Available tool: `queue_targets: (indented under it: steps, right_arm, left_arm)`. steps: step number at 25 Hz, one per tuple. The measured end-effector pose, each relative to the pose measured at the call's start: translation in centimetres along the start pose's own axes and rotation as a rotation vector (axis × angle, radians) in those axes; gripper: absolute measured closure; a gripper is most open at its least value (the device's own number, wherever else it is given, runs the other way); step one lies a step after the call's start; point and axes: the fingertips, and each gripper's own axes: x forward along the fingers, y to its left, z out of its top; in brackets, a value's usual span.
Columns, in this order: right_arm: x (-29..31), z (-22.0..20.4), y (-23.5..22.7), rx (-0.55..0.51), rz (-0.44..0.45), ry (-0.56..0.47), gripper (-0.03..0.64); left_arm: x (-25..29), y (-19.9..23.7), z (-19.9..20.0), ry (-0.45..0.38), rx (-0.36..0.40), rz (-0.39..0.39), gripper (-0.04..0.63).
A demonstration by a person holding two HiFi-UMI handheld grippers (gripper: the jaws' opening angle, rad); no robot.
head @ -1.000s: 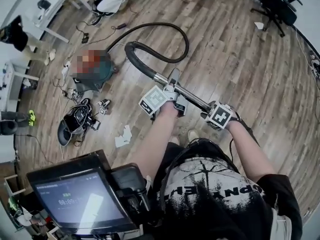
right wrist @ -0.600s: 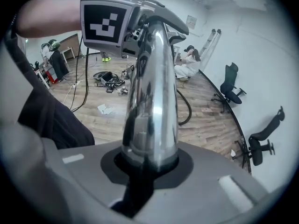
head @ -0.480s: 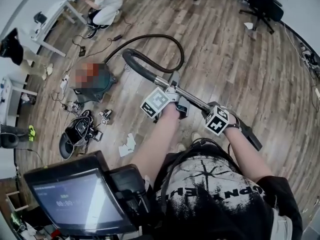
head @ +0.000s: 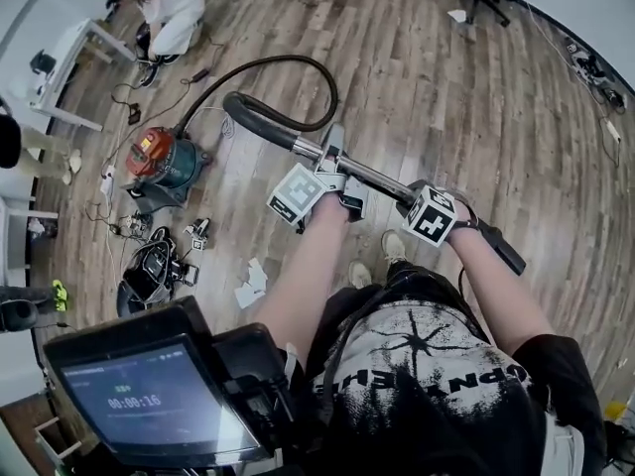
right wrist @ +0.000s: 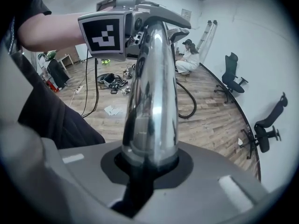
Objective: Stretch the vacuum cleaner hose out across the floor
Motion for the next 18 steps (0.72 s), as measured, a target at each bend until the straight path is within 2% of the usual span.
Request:
queue_targets:
  steps: [9, 14, 18]
  right_arm:
    - [-2.3, -2.6, 1.1, 0.029, 0.061, 0.022, 0.551]
    - [-3.2, -6.2, 1.6, 0.005, 0.076, -0.012, 0.551]
    - [-4.3, -9.3, 1.5, -0.042, 0.07, -0.022, 0.549]
  left_arm:
    - [0.4, -0.6, -3.2, 0.036, -0.057, 0.057, 0.557]
    - [-0.1, -2.3, -6.7, 0.012, -0.014, 0.054, 0.557]
    - [-0.7, -3.7, -9.4, -0.039, -0.008, 0.059, 0.558]
